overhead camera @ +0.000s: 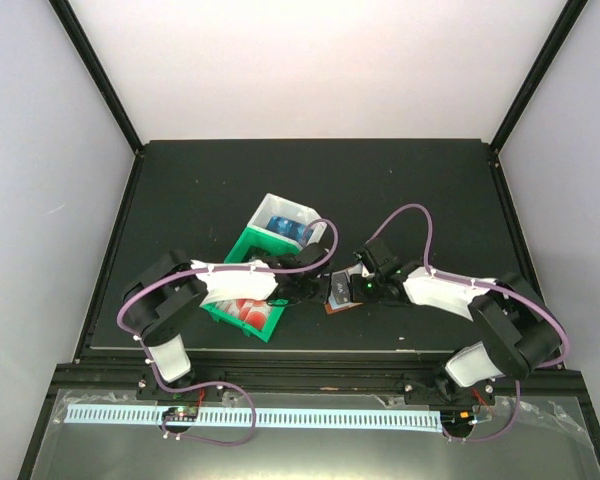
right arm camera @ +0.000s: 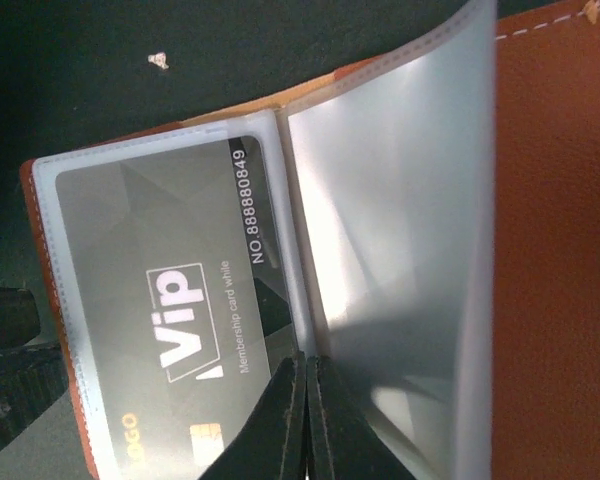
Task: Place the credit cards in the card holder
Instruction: Insert the credit card into the card holder, then turn over the card slot in the card holder.
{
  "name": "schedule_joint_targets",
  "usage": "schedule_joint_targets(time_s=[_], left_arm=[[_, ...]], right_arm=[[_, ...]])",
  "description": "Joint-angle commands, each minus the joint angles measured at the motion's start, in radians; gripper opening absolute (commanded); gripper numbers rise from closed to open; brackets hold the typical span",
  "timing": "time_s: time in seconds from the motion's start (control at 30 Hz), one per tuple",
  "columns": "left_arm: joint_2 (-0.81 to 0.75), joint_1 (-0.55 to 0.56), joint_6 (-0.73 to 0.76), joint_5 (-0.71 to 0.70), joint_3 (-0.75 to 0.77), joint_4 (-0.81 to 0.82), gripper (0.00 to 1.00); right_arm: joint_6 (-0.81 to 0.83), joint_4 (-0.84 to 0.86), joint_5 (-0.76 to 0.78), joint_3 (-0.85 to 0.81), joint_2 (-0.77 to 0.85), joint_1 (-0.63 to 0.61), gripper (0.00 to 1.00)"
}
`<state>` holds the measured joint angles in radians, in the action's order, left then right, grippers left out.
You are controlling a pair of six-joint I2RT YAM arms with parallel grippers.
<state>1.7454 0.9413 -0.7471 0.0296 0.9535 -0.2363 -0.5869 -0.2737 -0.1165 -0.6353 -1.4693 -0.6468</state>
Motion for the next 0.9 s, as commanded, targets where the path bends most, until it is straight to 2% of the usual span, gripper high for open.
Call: schedule_joint_targets(time_s=[0.0, 0.53, 0.87], left_arm=[[-0.028, -0.017, -0.033, 0.054, -0.018, 0.073, 0.26], [-0.047, -0.033, -0.058, 0.161, -0.077, 0.233, 0.32], [-0.018, -0.033, -0.050, 0.131, -0.049, 0.161, 0.40]], right_arm=[[-0.021, -0.038, 0.045, 0.003, -0.040, -0.006, 0.03], [-0.044, -0.005, 0.008, 0.019, -0.059, -0.006, 0.02], [-0.048, 0.003, 0.003, 0.021, -0.064, -0.006, 0.02]])
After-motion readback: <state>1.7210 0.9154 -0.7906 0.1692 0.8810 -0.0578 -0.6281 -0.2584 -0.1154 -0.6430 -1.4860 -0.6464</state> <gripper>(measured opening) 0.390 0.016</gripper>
